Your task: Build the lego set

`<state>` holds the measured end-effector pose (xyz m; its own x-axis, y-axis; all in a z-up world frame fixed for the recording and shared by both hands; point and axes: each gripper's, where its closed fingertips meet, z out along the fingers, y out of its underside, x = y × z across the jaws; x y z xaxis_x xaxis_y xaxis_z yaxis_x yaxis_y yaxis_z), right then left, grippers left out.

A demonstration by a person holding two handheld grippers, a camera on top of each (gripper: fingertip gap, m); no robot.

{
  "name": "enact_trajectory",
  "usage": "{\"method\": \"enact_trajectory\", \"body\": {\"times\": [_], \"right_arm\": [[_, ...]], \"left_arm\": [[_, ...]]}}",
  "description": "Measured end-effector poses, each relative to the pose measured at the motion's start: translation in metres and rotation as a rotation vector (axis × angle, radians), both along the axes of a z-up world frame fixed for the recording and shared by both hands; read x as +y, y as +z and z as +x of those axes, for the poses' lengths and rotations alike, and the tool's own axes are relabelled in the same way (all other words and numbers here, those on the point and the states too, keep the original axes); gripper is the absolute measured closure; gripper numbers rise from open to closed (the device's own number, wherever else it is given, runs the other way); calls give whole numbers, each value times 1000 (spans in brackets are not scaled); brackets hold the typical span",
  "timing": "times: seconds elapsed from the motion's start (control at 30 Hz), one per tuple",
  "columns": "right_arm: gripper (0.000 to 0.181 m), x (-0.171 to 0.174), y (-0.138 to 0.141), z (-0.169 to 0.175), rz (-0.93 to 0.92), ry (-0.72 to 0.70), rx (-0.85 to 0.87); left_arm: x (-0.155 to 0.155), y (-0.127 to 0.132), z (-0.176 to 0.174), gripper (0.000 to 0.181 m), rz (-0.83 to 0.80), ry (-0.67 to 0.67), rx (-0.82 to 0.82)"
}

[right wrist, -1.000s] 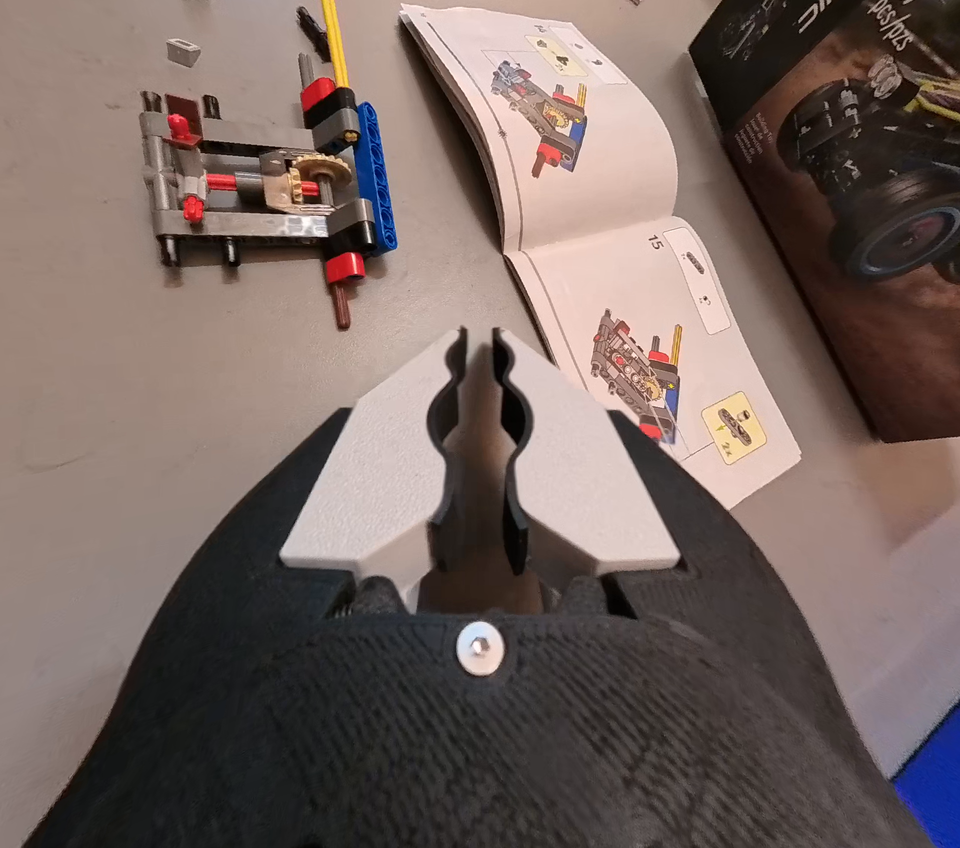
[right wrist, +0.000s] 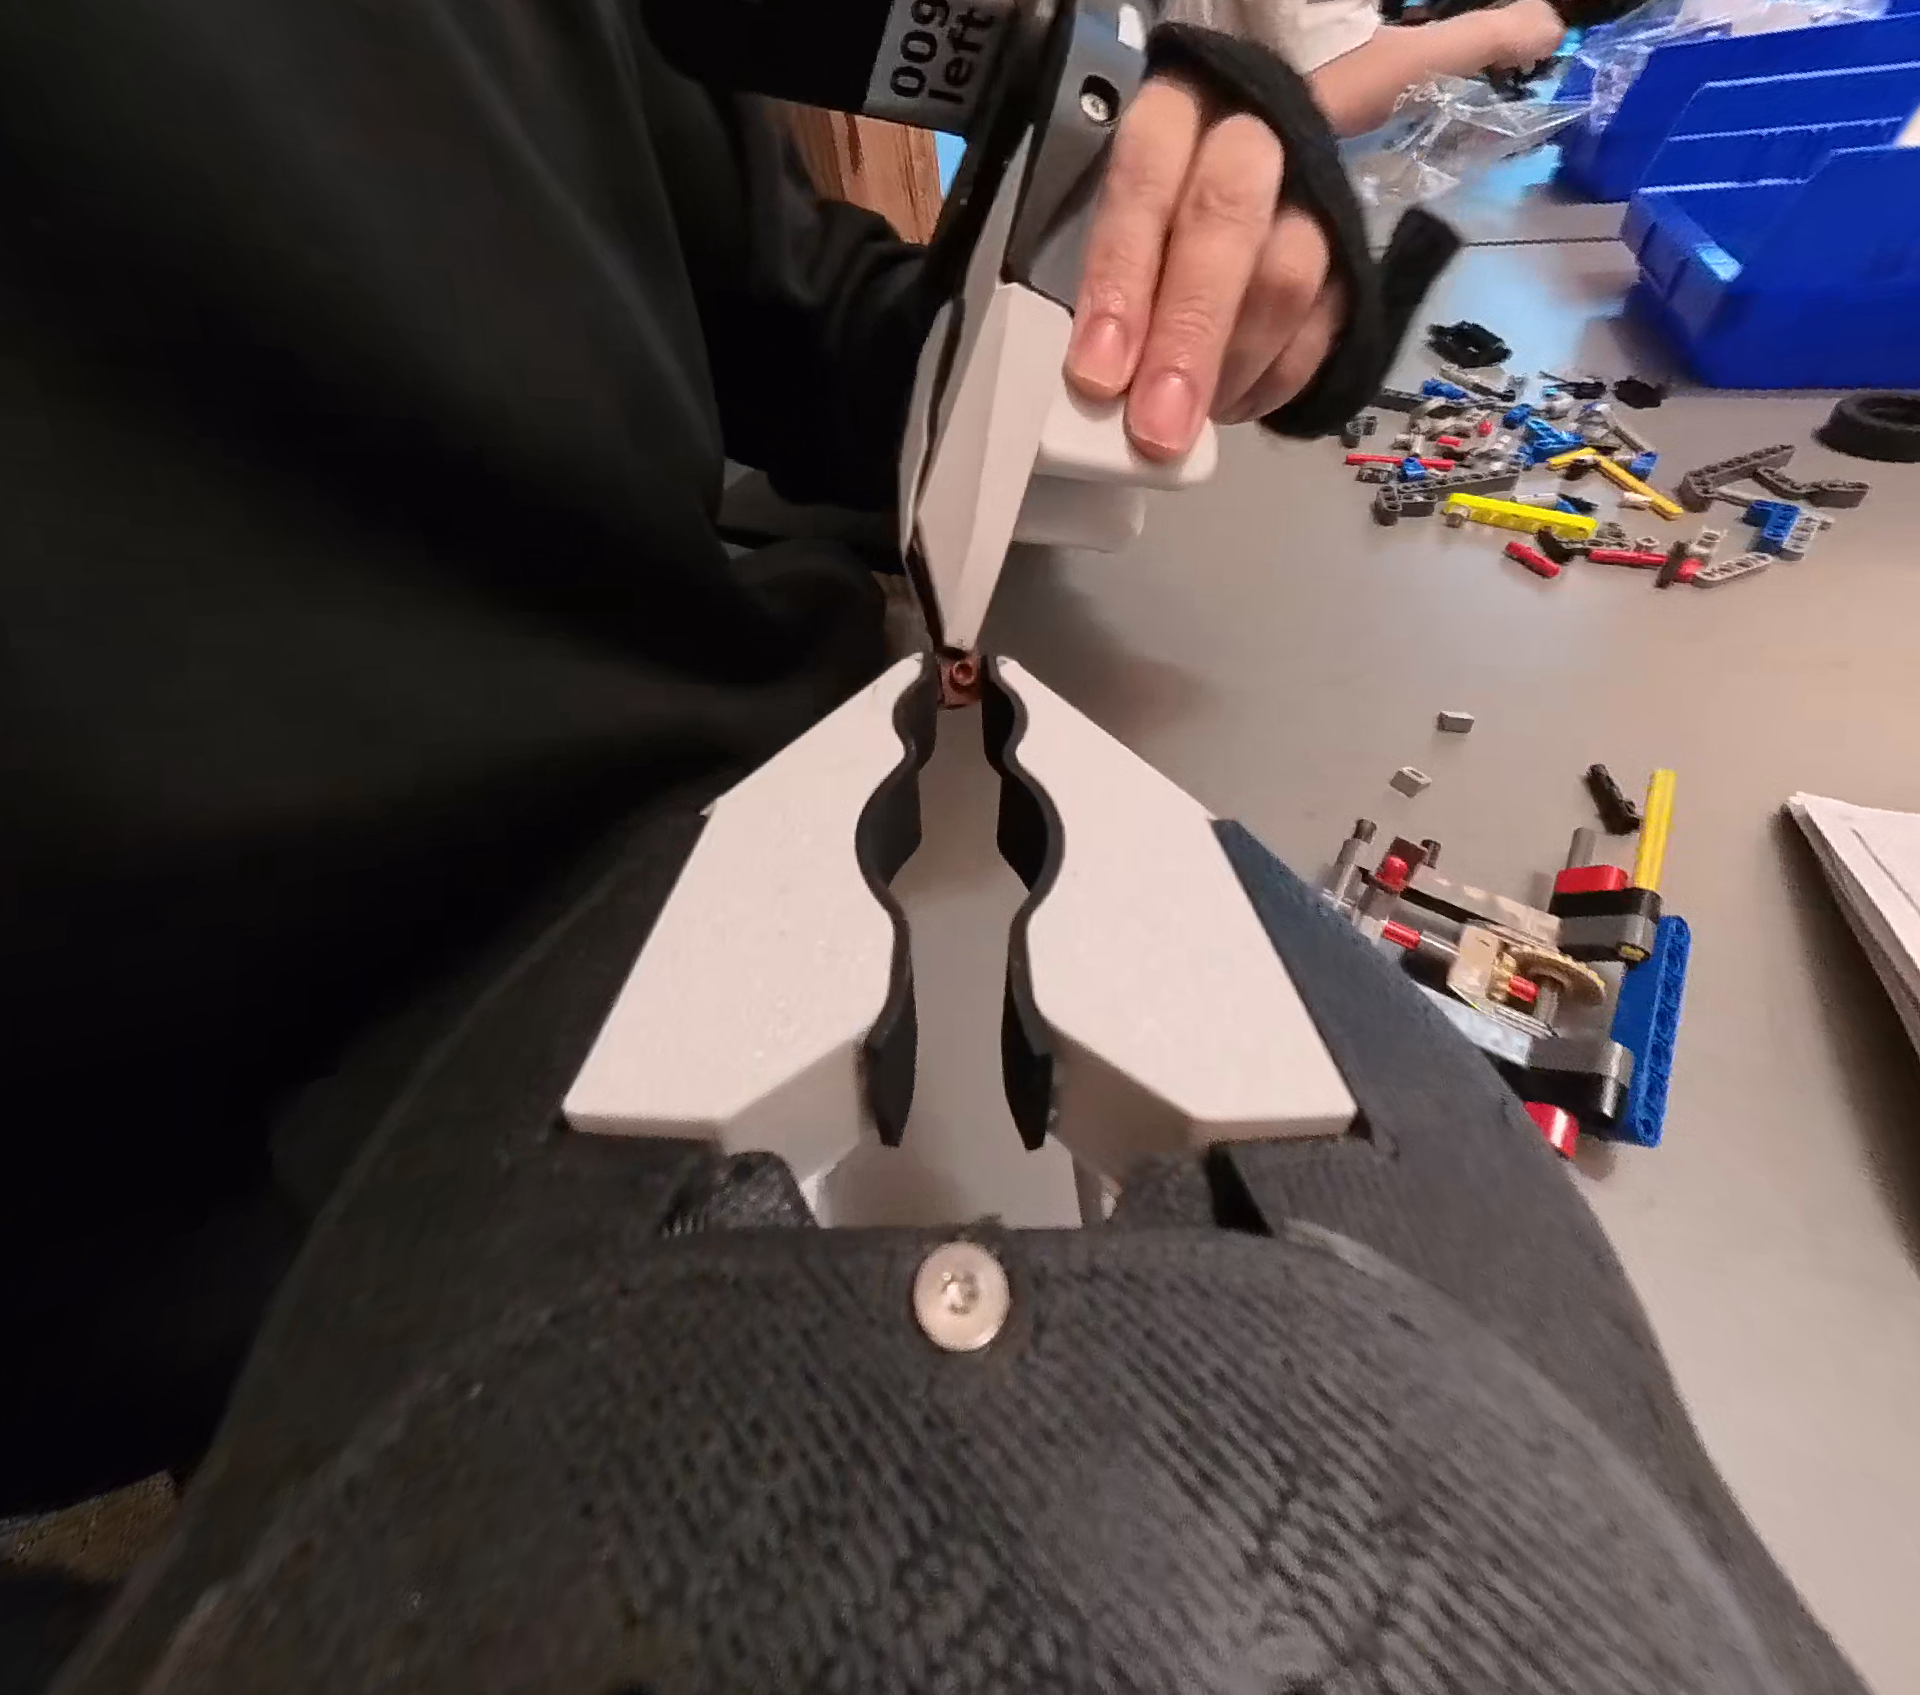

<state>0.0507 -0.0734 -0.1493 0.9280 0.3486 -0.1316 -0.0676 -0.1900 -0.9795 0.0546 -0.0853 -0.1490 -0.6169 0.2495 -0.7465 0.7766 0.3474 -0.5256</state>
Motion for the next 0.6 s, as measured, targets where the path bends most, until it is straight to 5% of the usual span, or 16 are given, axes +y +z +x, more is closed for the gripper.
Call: {"method": "enact_trajectory", "body": {"times": [0.03, 0.2, 0.3, 0.43, 0.5, 0.6], "right_arm": [[175, 0, -1, 5, 1, -33, -1], [176, -4, -13, 55, -26, -389, 64], [176, -12, -1, 73, 137, -570, 219], [176, -20, 12, 78, 330, -648, 376], [176, -15, 12, 71, 339, -608, 430], [176, -7, 4, 72, 279, -616, 480]], "left_arm": [[0, -1, 5, 181, -15, 36, 21], [10, -7, 31, 170, -127, 283, 174], [13, -25, 40, 162, -161, 464, 421], [5, -26, 44, 157, -311, 618, 705], [2, -24, 46, 158, -354, 644, 699], [0, -8, 49, 167, -424, 630, 408]]}}
